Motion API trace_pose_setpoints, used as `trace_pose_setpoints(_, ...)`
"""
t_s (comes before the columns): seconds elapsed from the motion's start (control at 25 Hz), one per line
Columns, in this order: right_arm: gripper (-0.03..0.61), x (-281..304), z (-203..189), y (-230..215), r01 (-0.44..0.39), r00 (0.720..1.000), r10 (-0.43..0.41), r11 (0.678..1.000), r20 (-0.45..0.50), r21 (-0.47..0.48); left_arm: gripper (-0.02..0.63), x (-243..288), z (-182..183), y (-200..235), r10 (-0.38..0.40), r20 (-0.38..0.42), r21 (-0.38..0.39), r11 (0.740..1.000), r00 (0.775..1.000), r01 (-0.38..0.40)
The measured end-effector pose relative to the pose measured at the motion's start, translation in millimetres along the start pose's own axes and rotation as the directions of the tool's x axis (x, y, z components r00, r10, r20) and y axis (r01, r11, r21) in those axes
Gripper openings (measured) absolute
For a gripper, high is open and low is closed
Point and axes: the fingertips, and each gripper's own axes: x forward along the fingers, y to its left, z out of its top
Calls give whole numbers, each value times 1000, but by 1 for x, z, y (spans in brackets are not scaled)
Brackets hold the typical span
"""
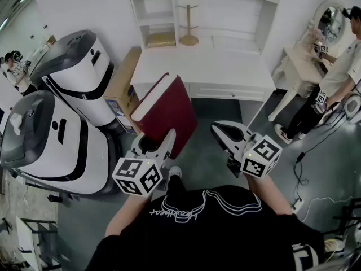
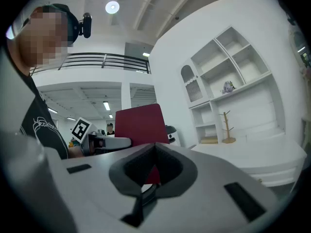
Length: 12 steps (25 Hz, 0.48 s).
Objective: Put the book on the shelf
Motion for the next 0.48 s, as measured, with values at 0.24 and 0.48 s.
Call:
trace_pose_setpoints(0.24, 6, -4, -1, -3, 1, 1000, -1, 1000, -4, 2, 213, 3, -1, -4, -1, 0, 1, 1000, 1000, 1)
trace_pose_setpoints(0.48, 6, -3, 1, -3, 0, 1000, 0, 1000, 0, 2, 213, 0, 1, -4, 9, 2, 1, 1000, 1000, -9)
